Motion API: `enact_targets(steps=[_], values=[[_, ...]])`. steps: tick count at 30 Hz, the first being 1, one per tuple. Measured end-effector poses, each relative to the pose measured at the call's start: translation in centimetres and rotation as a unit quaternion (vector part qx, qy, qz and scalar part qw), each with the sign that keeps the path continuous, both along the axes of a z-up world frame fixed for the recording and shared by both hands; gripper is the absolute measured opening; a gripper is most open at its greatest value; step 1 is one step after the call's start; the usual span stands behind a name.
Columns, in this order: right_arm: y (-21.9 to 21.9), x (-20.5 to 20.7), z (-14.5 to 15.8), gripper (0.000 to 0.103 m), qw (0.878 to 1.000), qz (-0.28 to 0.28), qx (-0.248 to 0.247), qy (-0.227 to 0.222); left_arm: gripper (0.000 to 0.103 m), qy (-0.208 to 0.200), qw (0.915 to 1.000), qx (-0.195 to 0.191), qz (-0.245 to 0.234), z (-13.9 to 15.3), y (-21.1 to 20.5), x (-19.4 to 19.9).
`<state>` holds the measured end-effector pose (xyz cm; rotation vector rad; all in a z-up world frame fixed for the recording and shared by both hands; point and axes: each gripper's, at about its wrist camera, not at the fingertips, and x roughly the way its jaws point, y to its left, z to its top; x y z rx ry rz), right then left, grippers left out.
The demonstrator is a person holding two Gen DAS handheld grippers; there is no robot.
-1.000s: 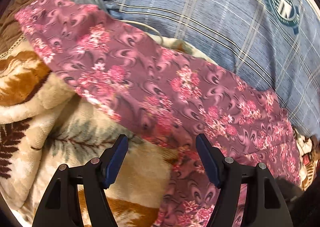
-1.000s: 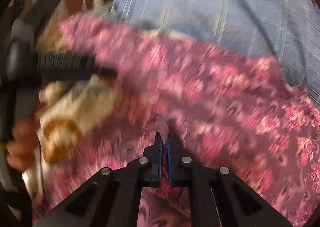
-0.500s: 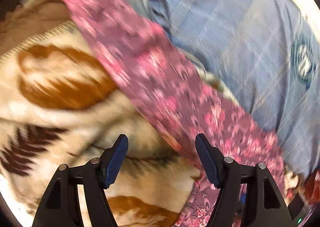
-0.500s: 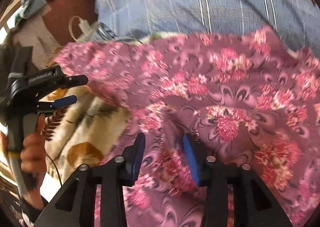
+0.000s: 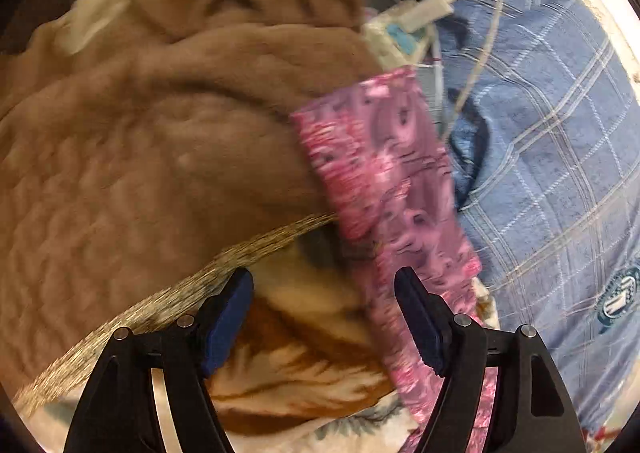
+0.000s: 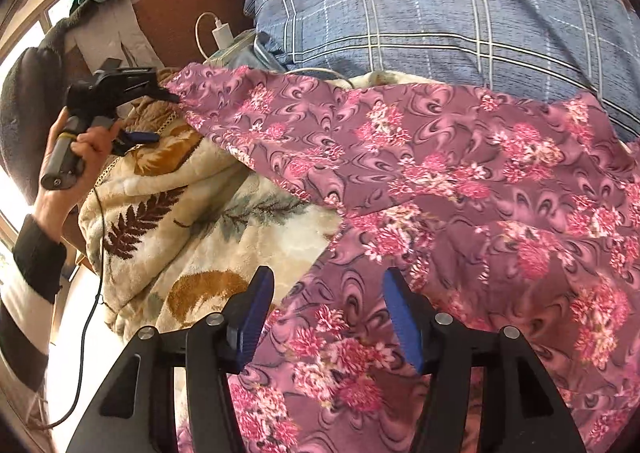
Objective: Fold small clothes
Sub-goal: 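Grasp the other sleeve cuff with the left tool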
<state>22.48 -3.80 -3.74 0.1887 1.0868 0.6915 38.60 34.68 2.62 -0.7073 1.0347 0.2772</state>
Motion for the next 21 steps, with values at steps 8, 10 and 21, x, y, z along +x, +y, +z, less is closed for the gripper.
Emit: enact_targets(steps=[8, 10, 21], values=[[3.6, 3.4, -0.4, 0.062, 1.0, 0.022, -0.007, -0.019, 0.075, -0.006, 0.9995, 0.009, -0.031, -0.9, -1.9, 2.8], [5.6, 3.8, -0.9, 0.064, 0.998, 0.041, -0.033, -0.039, 0.043, -0.016, 0.9995, 0.002, -0.026, -1.2, -1.7, 2.8], [5.2, 4.7, -1.9, 0.063, 0.999, 0.022, -0.033, -0.033, 0.003, -0.073, 0.9928, 0.055, -0.077, 2.1, -8.8, -0.5]])
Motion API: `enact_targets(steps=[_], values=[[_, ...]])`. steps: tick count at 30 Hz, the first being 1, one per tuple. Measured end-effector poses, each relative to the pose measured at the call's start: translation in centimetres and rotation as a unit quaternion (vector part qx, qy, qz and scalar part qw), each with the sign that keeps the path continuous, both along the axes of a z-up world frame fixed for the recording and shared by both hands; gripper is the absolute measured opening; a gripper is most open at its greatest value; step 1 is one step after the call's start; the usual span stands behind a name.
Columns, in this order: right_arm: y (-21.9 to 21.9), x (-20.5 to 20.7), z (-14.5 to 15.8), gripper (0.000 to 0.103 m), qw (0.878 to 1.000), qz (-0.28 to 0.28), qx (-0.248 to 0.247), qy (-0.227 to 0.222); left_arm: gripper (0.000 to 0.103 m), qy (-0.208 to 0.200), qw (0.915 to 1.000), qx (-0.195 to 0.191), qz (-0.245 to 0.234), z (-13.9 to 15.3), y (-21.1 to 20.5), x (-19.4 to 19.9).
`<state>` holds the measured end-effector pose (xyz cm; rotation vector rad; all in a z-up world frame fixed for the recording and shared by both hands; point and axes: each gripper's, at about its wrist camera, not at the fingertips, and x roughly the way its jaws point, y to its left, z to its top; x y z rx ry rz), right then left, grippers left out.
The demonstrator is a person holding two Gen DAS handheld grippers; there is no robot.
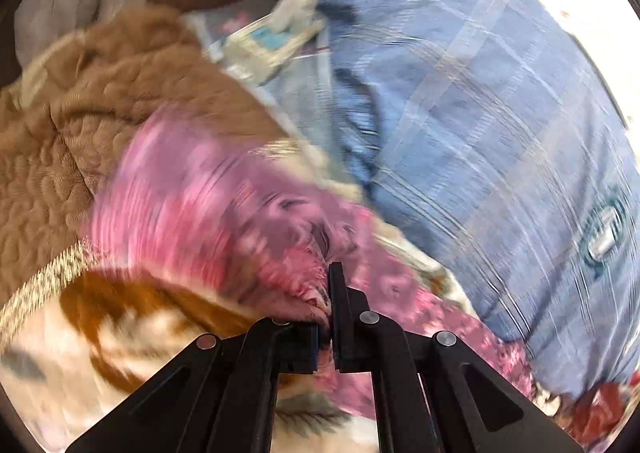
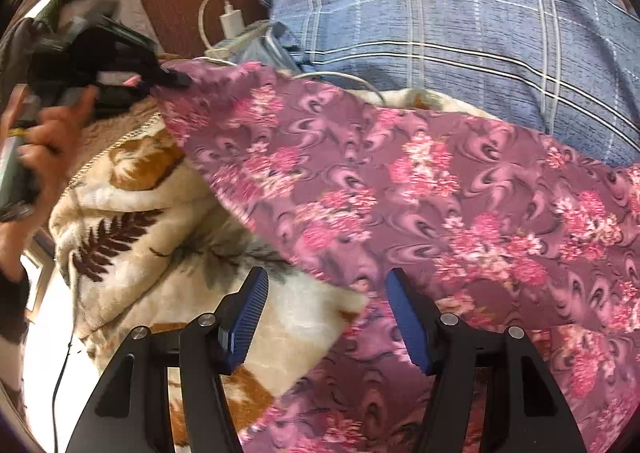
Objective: Fold small clothes
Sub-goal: 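Grasp the other sleeve cuff with the left tool, then fold the held sleeve with the left tool across the shirt body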
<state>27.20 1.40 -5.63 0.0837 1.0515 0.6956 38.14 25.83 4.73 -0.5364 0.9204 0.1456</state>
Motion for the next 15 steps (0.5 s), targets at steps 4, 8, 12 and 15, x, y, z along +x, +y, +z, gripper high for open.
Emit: enact_targets(steps=[4, 8, 12, 15], values=[[-4.1, -0.6, 1.7, 0.064, 0.999, -0.039, 0.027, 0.004, 0.003, -0.026, 0.9978, 0.054, -0.029, 4.0, -5.9, -2.5], [-8.9, -2.5, 2.4, 0.064, 0.997, -0.074, 0.031, 0.003, 0.003, -0.056, 0.9901, 0.107, -0.071, 7.1, -12.7, -5.6], [-15.1, -4.3, 1.9, 0.064, 0.993, -0.12, 0.016, 0.017, 0.003, -0.066, 0.9828, 0.13, -0.113, 8.5, -19.4, -8.7], [-21.3, -5.8, 1.3, 0.064, 0.983, -0.181, 0.018, 0.027, 0.003, -0.05, 0.9783, 0.135, -0.149, 7.3, -24.8, -9.4]])
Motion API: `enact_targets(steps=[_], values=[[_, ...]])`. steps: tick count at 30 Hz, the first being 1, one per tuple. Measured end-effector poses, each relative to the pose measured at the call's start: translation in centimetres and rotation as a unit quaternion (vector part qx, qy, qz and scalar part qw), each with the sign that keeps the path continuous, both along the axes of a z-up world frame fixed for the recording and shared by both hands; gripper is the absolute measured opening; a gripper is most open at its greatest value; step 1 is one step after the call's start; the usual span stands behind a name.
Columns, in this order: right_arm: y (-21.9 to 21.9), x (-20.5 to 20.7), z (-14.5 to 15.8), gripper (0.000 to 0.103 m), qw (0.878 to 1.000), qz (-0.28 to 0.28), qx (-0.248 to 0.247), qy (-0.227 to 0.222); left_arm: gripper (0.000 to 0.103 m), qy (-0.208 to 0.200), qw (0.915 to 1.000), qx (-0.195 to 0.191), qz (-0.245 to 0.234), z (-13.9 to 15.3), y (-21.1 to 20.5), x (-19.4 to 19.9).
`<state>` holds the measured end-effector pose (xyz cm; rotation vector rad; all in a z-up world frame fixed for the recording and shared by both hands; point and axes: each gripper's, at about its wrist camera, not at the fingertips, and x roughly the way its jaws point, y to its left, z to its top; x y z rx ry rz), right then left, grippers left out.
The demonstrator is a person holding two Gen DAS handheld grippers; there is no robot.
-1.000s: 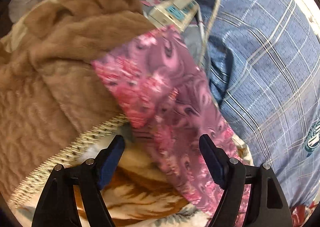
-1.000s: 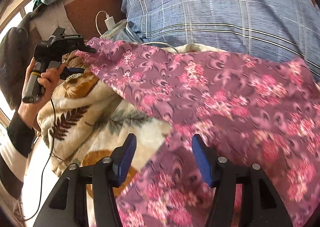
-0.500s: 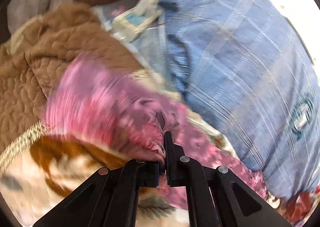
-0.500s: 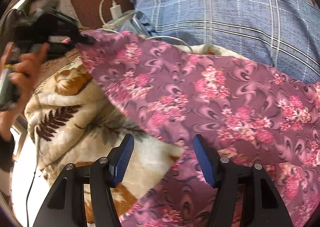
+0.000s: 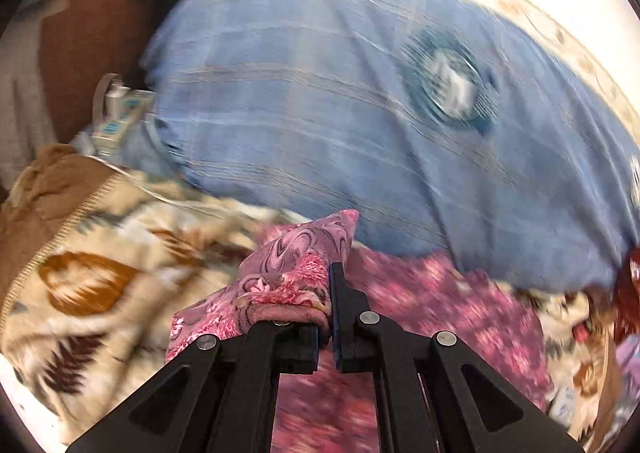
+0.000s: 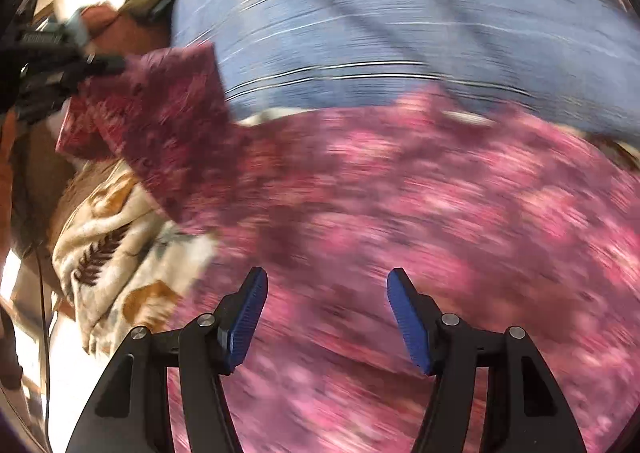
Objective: Fold small clothes
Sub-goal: 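Fold the held sleeve with the left tool across the shirt body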
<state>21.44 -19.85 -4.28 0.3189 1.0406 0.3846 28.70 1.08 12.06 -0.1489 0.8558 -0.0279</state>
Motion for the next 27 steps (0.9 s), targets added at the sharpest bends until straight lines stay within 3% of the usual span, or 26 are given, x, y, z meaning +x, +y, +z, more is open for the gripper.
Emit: enact_targets(steps=[6, 9, 11, 14, 16, 18, 22, 24, 27], values=[[-10.2, -2.1, -1.1, 0.069, 0.993, -0.108, 0.037, 0.024, 0.003, 0.061, 0.9956, 0.03, -0.064, -5.0, -11.1, 1.1], [-13.4, -3.4, -2.0, 0.069, 0.987, -0.138, 0.072, 0.044, 0.003, 0.111, 0.9876, 0.054, -0.097, -8.8, -16.2, 1.7], [-14.7, -4.0, -2.4, 0.069, 0.984, -0.151, 0.081, 0.049, 0.004, 0.137, 0.9821, 0.071, -0.109, -10.6, -17.9, 2.1], [-15.2, -4.3, -2.5, 0.069, 0.983, -0.158, 0.08, 0.048, 0.015, 0.162, 0.9752, 0.077, -0.129, -11.9, -18.9, 1.5], [-15.2, -4.0, -2.6, 0.07, 0.982, -0.164, 0.086, 0.048, 0.028, 0.172, 0.9733, 0.052, -0.143, -11.5, -17.6, 1.1], [-14.8, -3.5, -2.5, 0.071, 0.981, -0.167, 0.089, 0.046, 0.032, 0.173, 0.973, -0.005, -0.153, -10.7, -14.9, 0.7], [-13.7, -2.3, -2.6, 0.072, 0.979, -0.166, 0.106, 0.046, 0.054, 0.161, 0.9661, -0.124, -0.16, -8.2, -7.0, -0.1], [-12.8, -1.9, -2.4, 0.072, 0.979, -0.163, 0.119, 0.041, 0.063, 0.136, 0.9712, -0.137, -0.139, -7.1, -3.4, -0.2], [-10.6, -1.4, -1.6, 0.073, 0.979, -0.148, 0.138, 0.031, 0.066, 0.103, 0.9804, -0.145, -0.085, -6.7, 2.0, 0.3]])
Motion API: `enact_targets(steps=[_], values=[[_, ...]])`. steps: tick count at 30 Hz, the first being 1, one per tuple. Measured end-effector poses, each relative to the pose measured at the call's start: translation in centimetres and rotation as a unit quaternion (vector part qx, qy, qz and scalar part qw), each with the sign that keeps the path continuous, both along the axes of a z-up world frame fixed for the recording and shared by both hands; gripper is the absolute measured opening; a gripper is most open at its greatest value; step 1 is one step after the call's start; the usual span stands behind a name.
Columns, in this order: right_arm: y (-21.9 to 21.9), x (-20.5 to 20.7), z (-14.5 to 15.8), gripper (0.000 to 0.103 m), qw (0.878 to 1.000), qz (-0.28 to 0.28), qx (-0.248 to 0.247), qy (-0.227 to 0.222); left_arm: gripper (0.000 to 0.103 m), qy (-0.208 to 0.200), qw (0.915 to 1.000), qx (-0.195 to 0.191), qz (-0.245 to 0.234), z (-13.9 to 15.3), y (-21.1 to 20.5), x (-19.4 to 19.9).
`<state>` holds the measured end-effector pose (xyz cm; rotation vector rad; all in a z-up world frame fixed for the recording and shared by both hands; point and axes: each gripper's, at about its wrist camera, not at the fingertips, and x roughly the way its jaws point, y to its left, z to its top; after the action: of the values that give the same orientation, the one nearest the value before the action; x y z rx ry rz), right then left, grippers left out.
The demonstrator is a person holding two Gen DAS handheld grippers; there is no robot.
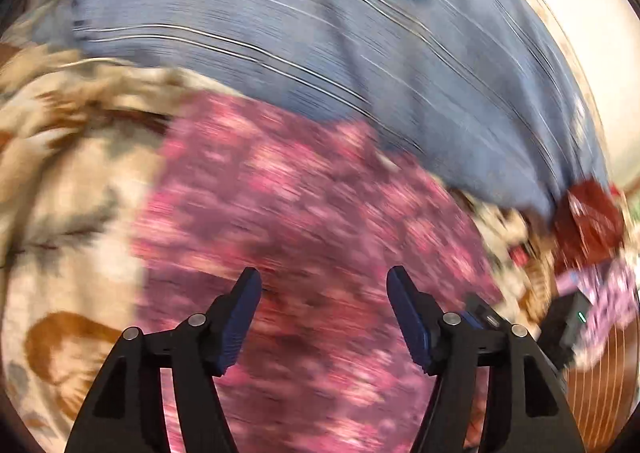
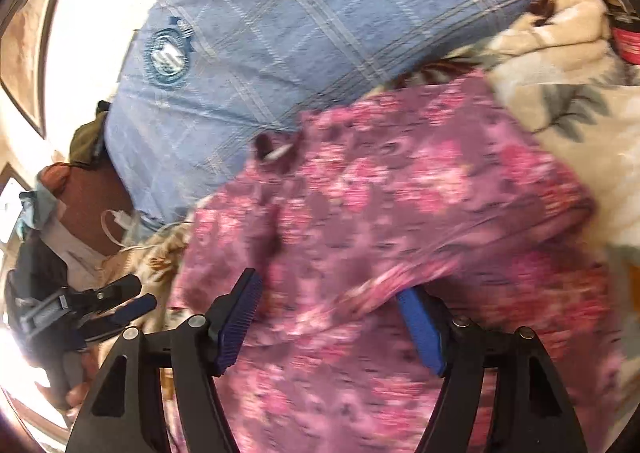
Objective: Fold small clothes
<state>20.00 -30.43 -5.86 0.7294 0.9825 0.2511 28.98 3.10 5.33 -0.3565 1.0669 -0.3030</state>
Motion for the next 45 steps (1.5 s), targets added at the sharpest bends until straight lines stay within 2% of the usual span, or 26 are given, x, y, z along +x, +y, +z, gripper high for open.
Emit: enact_targets(steps=[5, 7, 9, 10, 12, 14, 16, 18, 21, 22, 23, 24, 25, 27, 28, 29, 30, 32, 33, 34, 37, 39, 42, 44, 45], values=[[4.4, 0.2, 2.0, 0.077, 0.999, 0.043, -0.015, -0.019, 0.067, 0.046, 0.9962, -0.057, 0.048, -4.1, 5.1, 2.0], [5.5, -1.1, 4.1, 0.077, 0.997, 0.025, -0.046, -0.057, 0.066, 0.065, 0.9933, -0.073, 0.062, -6.2, 6.1, 2.7], [6.2, -2.3, 5.5, 0.077, 0.994, 0.023, -0.049, -0.093, 0.066, 0.077, 0.9923, -0.072, 0.065, -7.4, 6.4, 3.4], [7.3, -2.4, 5.6, 0.082, 0.994, 0.041, -0.047, -0.094, 0.066, 0.081, 0.9917, -0.071, 0.07, -7.6, 6.6, 3.7], [9.7, -2.0, 5.0, 0.084, 0.991, 0.088, -0.069, -0.078, 0.067, 0.083, 0.9907, -0.08, 0.071, -7.9, 6.6, 4.2], [12.7, -1.9, 4.2, 0.084, 0.976, 0.136, -0.145, -0.086, 0.067, 0.09, 0.9897, -0.086, 0.071, -8.8, 6.3, 4.8], [15.0, -2.0, 3.6, 0.084, 0.961, 0.171, -0.193, -0.101, 0.067, 0.09, 0.9902, -0.082, 0.069, -8.9, 6.3, 4.9], [16.0, -1.8, 2.9, 0.083, 0.953, 0.188, -0.215, -0.104, 0.067, 0.092, 0.9899, -0.079, 0.073, -9.0, 6.5, 5.1], [17.1, -0.6, 1.4, 0.083, 0.946, 0.195, -0.245, -0.084, 0.067, 0.104, 0.9868, -0.092, 0.083, -9.3, 6.9, 5.4], [17.3, -0.1, 0.9, 0.078, 0.944, 0.201, -0.249, -0.078, 0.067, 0.108, 0.986, -0.094, 0.086, -9.5, 7.1, 5.5], [17.0, 0.3, 0.8, 0.068, 0.945, 0.203, -0.244, -0.077, 0.067, 0.11, 0.9858, -0.094, 0.086, -9.5, 7.1, 5.6], [16.2, 0.9, 0.9, 0.035, 0.948, 0.19, -0.246, -0.073, 0.067, 0.111, 0.9857, -0.093, 0.087, -9.6, 7.1, 5.7], [15.3, 1.8, 0.7, 0.014, 0.952, 0.176, -0.241, -0.066, 0.067, 0.111, 0.9855, -0.092, 0.088, -9.6, 7.1, 5.7], [10.7, 3.9, 0.5, 0.015, 0.972, 0.103, -0.208, -0.038, 0.067, 0.112, 0.9854, -0.094, 0.088, -9.6, 7.0, 5.8], [8.6, 4.5, 0.4, 0.023, 0.976, 0.071, -0.203, -0.024, 0.067, 0.112, 0.9853, -0.094, 0.088, -9.6, 7.0, 5.8], [7.3, 4.7, 0.4, 0.026, 0.978, 0.053, -0.199, -0.016, 0.067, 0.112, 0.9853, -0.094, 0.088, -9.6, 7.0, 5.8], [6.2, 4.5, 0.5, 0.028, 0.981, 0.045, -0.189, -0.012, 0.067, 0.111, 0.9856, -0.092, 0.087, -9.6, 6.9, 5.9], [5.6, 3.5, 1.1, 0.038, 0.984, 0.064, -0.161, -0.027, 0.067, 0.114, 0.9857, -0.088, 0.088, -9.8, 6.6, 6.1], [6.1, 2.9, 1.4, 0.054, 0.982, 0.08, -0.167, -0.037, 0.067, 0.115, 0.9857, -0.088, 0.087, -9.8, 6.5, 6.1], [6.9, 2.2, 1.8, 0.065, 0.977, 0.099, -0.181, -0.053, 0.067, 0.115, 0.9859, -0.084, 0.087, -9.9, 6.3, 6.2], [10.2, 0.9, 2.8, 0.07, 0.965, 0.153, -0.191, -0.097, 0.067, 0.115, 0.9869, -0.074, 0.085, -10.1, 5.7, 6.3], [12.6, 0.5, 3.0, 0.074, 0.953, 0.18, -0.215, -0.113, 0.067, 0.117, 0.9867, -0.074, 0.085, -10.2, 5.6, 6.4], [16.4, -0.4, 2.9, 0.076, 0.924, 0.229, -0.271, -0.14, 0.067, 0.12, 0.9857, -0.08, 0.087, -10.3, 5.7, 6.6], [18.6, -0.2, 2.0, 0.075, 0.903, 0.25, -0.319, -0.14, 0.067, 0.121, 0.9853, -0.083, 0.087, -10.4, 5.9, 6.6], [19.0, 0.0, 1.7, 0.073, 0.901, 0.255, -0.324, -0.135, 0.067, 0.121, 0.9853, -0.083, 0.087, -10.4, 5.9, 6.6]])
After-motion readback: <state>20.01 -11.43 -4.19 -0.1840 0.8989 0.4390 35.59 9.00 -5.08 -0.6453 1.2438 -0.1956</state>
